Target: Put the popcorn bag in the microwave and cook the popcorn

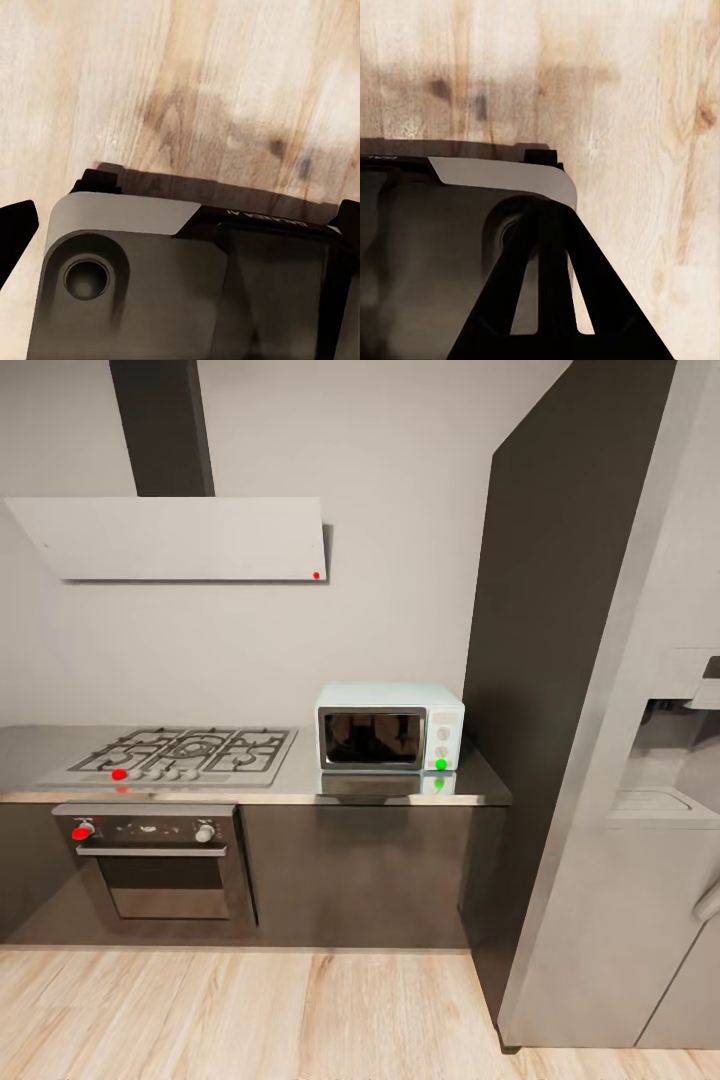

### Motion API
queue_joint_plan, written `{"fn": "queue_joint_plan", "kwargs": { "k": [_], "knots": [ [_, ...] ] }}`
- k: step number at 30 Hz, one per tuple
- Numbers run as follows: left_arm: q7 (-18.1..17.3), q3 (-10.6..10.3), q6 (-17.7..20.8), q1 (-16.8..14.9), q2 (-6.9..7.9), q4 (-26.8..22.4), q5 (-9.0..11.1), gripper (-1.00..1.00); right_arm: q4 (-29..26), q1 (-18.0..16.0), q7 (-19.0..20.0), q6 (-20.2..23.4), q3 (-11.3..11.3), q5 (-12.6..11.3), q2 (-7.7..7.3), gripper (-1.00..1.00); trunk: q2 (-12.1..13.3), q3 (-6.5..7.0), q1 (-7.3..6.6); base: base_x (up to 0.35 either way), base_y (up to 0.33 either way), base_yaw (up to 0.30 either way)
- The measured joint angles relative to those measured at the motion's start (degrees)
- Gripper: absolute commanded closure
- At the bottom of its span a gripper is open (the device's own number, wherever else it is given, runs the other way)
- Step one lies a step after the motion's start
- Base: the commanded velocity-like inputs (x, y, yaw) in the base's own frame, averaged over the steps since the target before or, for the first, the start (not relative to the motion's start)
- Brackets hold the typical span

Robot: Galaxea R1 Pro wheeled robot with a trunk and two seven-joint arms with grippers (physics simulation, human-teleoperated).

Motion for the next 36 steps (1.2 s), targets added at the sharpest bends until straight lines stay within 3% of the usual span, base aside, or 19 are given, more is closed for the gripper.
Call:
{"fn": "queue_joint_plan", "kwargs": {
  "k": [36],
  "knots": [
    [0.00,0.00,0.00,0.00,0.00,0.00,0.02,-1.00,0.00,0.00,0.00,0.00,0.00,0.00,0.00,1.00,0.00,0.00,0.00,0.000,0.000,0.000]
  ]
}}
